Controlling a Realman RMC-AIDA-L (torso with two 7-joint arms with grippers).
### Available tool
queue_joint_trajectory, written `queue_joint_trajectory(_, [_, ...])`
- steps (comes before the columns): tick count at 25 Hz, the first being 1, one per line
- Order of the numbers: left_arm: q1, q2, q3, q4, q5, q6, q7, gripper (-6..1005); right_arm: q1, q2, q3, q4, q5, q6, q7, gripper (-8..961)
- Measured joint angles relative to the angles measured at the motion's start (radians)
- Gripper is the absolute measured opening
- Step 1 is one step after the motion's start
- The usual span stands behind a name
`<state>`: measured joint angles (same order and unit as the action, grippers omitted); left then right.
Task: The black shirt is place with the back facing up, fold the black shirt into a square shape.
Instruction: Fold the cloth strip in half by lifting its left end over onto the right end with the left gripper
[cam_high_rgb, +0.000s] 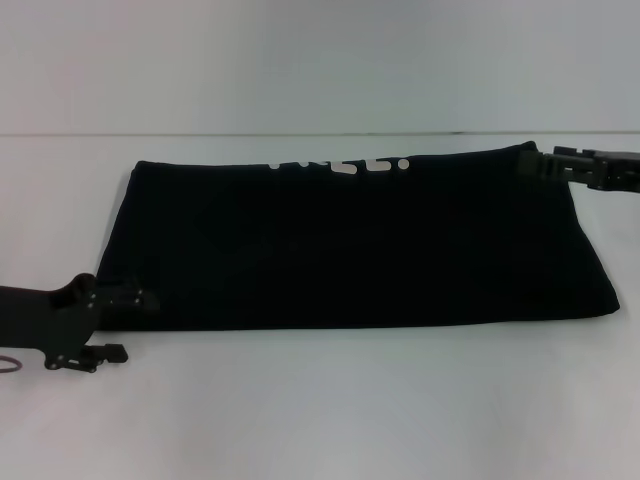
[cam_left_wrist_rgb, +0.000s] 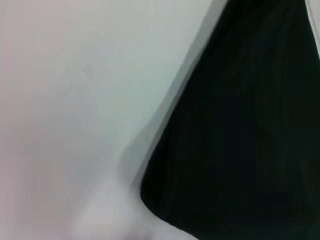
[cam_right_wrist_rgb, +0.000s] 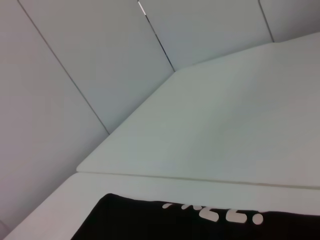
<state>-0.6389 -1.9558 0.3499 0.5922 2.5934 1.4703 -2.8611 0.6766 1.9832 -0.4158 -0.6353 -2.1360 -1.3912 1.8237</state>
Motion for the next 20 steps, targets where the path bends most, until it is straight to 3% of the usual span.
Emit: queue_joint_trajectory(20, [-0.006,0.002,-0.006,-0.022,-0.008,-0.063,-0.115,850,0.004,0.012,-0.008,-0.001,0.016,0.0,-0.019,932])
